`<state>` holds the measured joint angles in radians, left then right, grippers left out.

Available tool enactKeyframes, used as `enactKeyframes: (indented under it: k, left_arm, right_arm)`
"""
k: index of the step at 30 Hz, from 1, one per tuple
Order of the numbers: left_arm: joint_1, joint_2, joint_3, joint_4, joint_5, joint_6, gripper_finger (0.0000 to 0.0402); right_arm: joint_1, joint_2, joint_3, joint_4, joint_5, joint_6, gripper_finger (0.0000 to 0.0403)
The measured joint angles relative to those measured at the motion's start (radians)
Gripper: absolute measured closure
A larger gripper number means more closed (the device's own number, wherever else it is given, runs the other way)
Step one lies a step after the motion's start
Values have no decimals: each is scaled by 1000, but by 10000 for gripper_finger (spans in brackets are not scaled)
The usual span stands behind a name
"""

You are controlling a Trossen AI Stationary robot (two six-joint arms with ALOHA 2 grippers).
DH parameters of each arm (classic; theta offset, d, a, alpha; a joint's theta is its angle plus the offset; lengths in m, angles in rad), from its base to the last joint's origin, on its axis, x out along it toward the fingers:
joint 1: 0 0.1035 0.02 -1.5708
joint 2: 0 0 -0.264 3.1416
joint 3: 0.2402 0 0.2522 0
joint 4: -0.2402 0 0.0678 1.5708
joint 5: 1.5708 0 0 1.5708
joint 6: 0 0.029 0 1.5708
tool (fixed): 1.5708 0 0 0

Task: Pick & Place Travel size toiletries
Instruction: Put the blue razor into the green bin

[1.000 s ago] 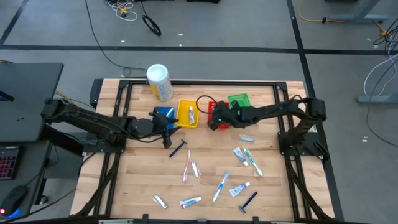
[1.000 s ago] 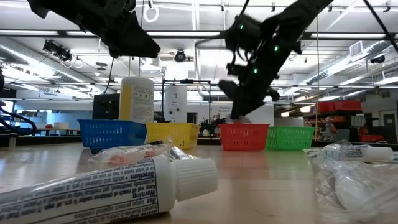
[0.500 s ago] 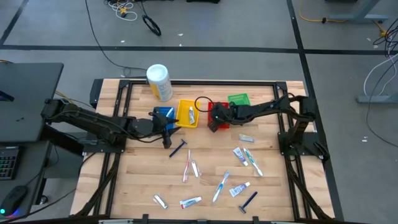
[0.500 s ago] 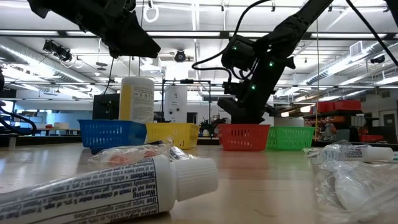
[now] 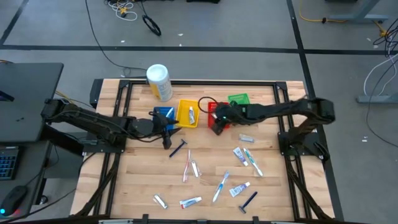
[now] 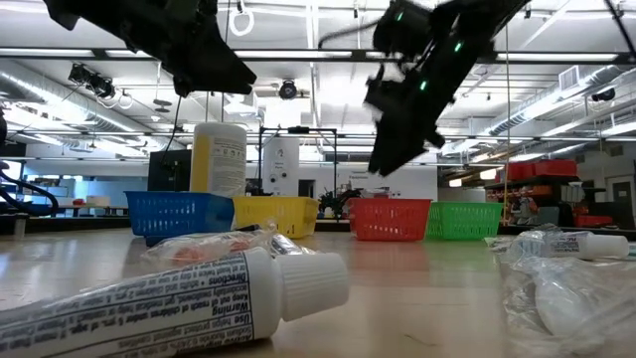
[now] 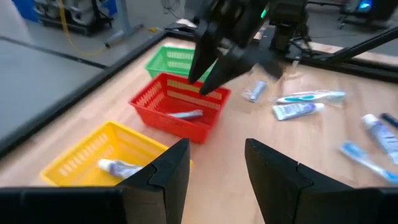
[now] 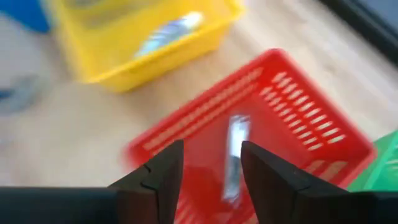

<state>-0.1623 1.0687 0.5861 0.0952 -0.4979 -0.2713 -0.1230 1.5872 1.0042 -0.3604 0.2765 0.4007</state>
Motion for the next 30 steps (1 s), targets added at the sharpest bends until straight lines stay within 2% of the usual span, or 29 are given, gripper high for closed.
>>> enactKeyframes:
  k: [4, 6, 10, 16, 19, 23, 30]
  left_arm:
    - [-3, 0, 0, 0, 56, -31, 237]
    - [-9, 0, 0, -5, 58, -13, 237]
    - [-18, 0, 0, -7, 58, 13, 237]
    - [-21, 0, 0, -7, 54, 13, 237]
    - [-21, 0, 0, -7, 47, 13, 237]
    - [-21, 0, 0, -7, 46, 13, 237]
    - [-21, 0, 0, -13, 43, 14, 237]
  right_arm:
    - [50, -108, 0, -32, -132, 23, 232]
    - [81, -149, 0, -35, -180, -15, 231]
    - [152, -202, 0, -41, -266, -146, 231]
    - [264, -193, -4, -24, -409, -401, 231]
    - [317, -173, -22, -7, -390, -438, 231]
    - [368, -139, -27, 11, -340, -399, 231]
    - [402, -74, -29, 56, -341, -365, 231]
